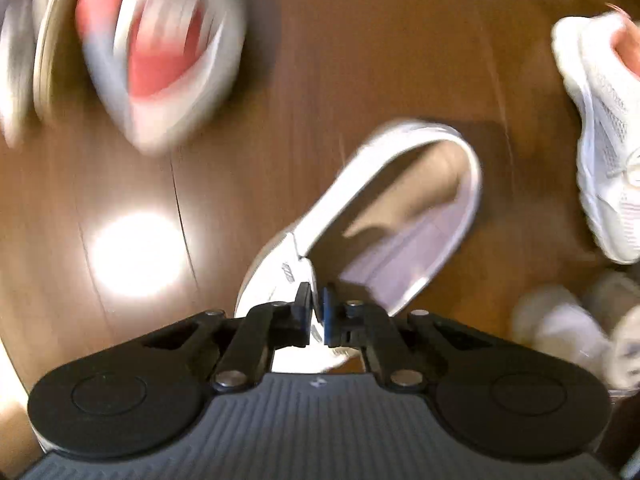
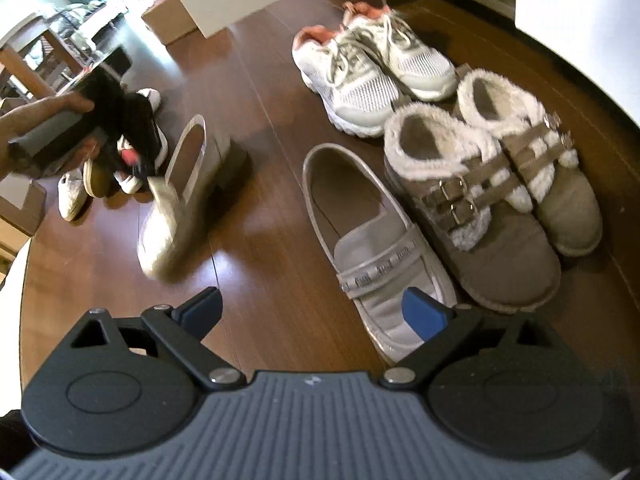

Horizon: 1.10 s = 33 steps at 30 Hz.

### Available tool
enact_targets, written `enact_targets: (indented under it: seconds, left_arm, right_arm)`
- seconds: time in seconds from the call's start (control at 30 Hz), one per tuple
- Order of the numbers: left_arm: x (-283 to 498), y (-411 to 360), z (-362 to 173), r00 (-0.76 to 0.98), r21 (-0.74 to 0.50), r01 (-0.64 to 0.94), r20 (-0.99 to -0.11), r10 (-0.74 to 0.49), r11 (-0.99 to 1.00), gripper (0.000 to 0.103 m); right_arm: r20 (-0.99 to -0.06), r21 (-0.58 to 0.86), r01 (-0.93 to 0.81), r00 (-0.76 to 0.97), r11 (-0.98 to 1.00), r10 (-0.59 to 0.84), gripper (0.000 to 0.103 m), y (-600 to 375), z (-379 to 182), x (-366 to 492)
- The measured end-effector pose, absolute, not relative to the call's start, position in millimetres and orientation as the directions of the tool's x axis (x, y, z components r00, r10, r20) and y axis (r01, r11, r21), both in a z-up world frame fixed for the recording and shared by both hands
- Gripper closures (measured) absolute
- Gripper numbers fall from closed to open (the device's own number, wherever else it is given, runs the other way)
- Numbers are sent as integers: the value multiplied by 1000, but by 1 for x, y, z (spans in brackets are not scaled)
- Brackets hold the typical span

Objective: Organize scattered shoes
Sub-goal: 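Carry the loafer beside the first loafer and open the left gripper, then push the two beige loafers together with the right gripper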

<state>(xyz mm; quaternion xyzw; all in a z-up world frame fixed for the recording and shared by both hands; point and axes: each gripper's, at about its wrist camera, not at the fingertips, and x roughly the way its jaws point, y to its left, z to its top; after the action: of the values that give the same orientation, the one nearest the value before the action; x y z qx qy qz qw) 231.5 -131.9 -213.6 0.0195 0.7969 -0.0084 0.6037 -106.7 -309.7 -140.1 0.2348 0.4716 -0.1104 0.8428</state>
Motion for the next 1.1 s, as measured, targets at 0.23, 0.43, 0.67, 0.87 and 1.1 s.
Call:
enact_targets:
  seconds: [0.23, 0.43, 0.67, 0.87, 1.1]
  left_arm:
    - [157, -102, -138, -37, 15, 276, -999, 26, 961, 54]
    - [105, -65, -71, 192, 116, 451, -981, 31, 885, 37]
    - [86, -25, -26, 258, 137, 425, -966, 25, 895, 36]
    - [103, -12, -31, 250, 116, 412, -968, 11, 904, 35]
    - [100, -43, -41, 249, 128, 500, -968, -1, 856, 35]
  right_arm:
    - [-836, 255, 311, 547, 915, 47, 5, -287, -148, -110]
    - [-848, 175, 69, 518, 982, 114, 1, -220, -177, -86]
    - [-852, -91, -105, 524, 990, -22, 1, -132, -229, -45]
    - [-817, -272, -156, 559, 949, -143, 16, -110, -257, -49]
    - [-847, -252, -196, 519, 948, -118, 21, -164, -253, -68]
